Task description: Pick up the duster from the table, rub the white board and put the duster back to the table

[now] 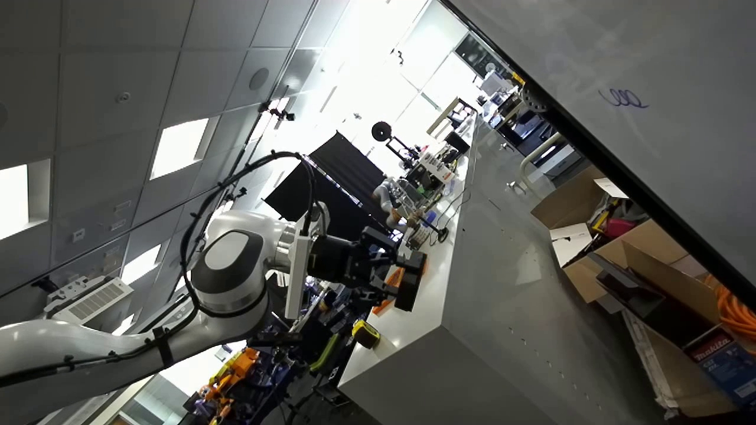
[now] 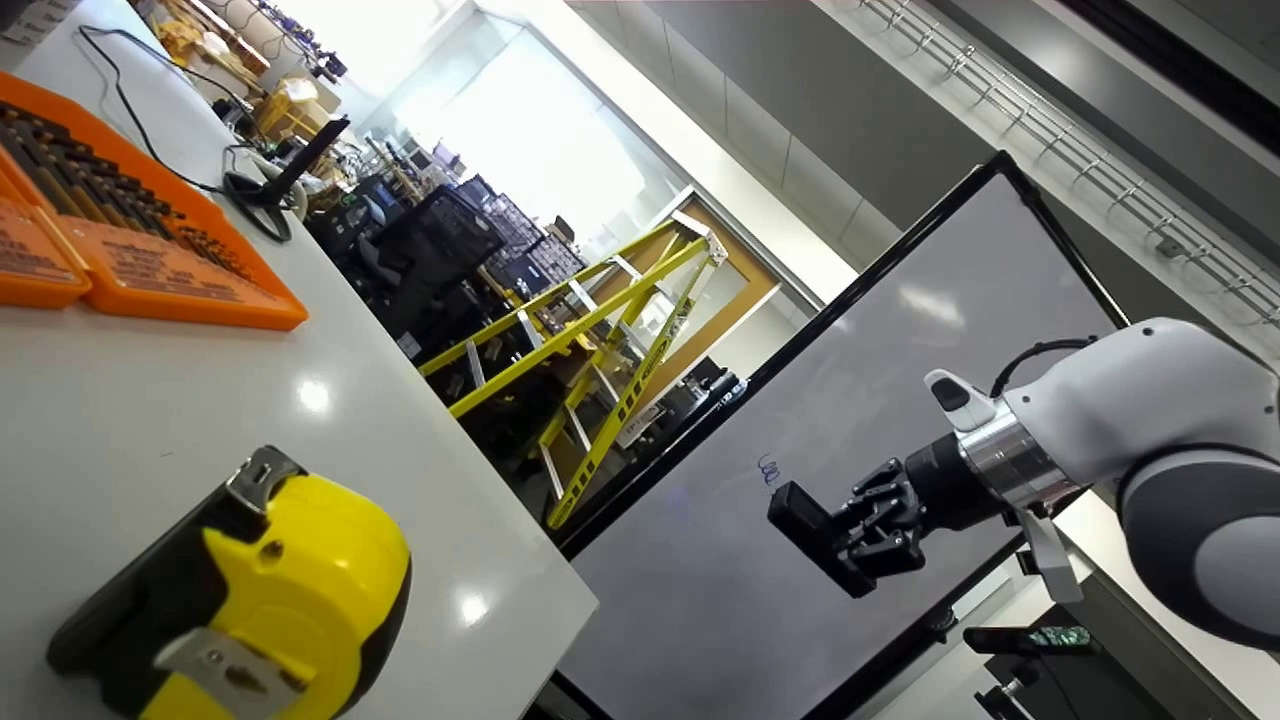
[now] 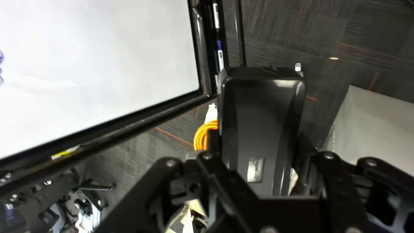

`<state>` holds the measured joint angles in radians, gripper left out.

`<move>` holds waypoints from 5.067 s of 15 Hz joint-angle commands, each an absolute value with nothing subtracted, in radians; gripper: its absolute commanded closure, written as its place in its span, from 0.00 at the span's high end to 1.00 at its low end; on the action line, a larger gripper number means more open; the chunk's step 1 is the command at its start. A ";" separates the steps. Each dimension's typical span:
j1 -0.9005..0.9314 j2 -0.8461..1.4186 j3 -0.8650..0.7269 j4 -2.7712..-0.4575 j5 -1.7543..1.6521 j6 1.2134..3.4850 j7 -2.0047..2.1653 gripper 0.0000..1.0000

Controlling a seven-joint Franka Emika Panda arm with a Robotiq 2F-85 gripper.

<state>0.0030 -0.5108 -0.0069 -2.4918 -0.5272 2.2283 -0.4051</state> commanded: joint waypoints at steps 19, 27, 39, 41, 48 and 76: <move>-0.176 -0.437 -0.142 -2.402 -1.198 2.374 -0.299 0.30; -0.175 -0.298 -0.160 -2.313 -1.745 2.310 0.288 0.30; -0.161 -0.222 -0.200 -2.302 -1.879 2.384 0.410 0.30; -0.165 -0.201 -0.219 -2.284 -1.971 2.454 0.418 0.30; -0.169 -0.119 -0.272 -2.209 -2.169 2.583 0.461 0.30; -0.211 0.077 -0.223 -2.112 -2.478 2.429 0.942 0.30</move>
<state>-0.1787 0.0596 -0.2307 -2.1590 -2.4504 2.3502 0.8729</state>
